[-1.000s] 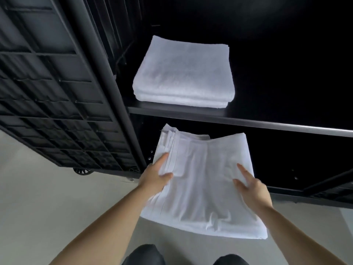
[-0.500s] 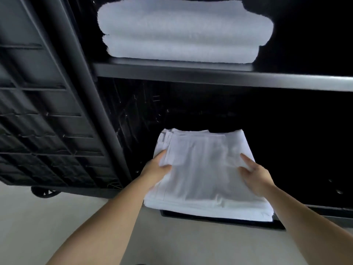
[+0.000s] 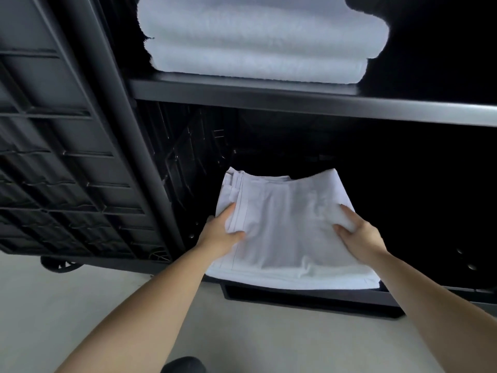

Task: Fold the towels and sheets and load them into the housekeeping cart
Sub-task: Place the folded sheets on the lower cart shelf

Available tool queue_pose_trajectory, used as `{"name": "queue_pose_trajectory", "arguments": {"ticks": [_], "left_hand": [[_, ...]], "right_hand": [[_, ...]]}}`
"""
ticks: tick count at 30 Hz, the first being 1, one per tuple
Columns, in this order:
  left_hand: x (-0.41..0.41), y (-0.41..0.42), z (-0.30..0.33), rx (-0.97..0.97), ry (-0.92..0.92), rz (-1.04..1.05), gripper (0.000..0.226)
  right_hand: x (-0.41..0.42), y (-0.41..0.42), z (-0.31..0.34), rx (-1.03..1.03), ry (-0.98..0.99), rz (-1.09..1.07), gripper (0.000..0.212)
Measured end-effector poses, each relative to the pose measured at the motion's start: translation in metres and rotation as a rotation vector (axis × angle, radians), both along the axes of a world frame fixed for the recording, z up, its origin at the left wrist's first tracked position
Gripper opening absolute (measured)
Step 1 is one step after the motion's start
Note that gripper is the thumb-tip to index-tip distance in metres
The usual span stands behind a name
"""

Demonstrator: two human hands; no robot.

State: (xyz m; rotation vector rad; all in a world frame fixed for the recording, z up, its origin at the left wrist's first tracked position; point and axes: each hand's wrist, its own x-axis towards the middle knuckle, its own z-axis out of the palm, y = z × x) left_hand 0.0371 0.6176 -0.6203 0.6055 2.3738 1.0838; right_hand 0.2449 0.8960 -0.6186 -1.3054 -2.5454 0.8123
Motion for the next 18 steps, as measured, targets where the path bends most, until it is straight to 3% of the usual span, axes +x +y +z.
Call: {"name": "queue_pose_trajectory", "arguments": {"ticks": [3, 5, 7, 8, 10, 12, 14, 18], "left_hand": [[-0.004, 0.005, -0.001, 0.029, 0.076, 0.011, 0.073], [-0.006, 0.009, 0.002, -0.182, 0.171, -0.006, 0.07], [-0.005, 0.019, 0.008, -0.517, 0.488, -0.104, 0.065], [-0.001, 0.025, 0.01, -0.564, 0.63, -0.176, 0.061], [0.013, 0.038, 0.016, -0.463, 0.742, -0.362, 0.057], [0.034, 0.043, 0.012, -0.386, 0.641, -0.551, 0.066], [0.053, 0.038, 0.002, -0.456, 0.61, -0.659, 0.086], [0.061, 0.022, -0.014, -0.588, 0.78, -0.691, 0.113]], "right_hand": [[-0.011, 0.008, 0.005, 0.063, -0.013, 0.023, 0.054], [-0.014, 0.007, 0.0, 0.03, -0.2, 0.024, 0.055], [-0.017, -0.002, -0.005, 0.069, -0.452, 0.015, 0.052], [-0.019, -0.009, -0.005, 0.138, -0.497, 0.039, 0.051], [-0.025, -0.031, 0.001, 0.262, -0.421, 0.225, 0.051], [-0.029, -0.059, 0.002, 0.259, -0.333, 0.5, 0.056], [-0.027, -0.084, -0.004, 0.293, -0.364, 0.665, 0.073], [-0.012, -0.094, -0.014, 0.435, -0.475, 0.685, 0.099]]}}
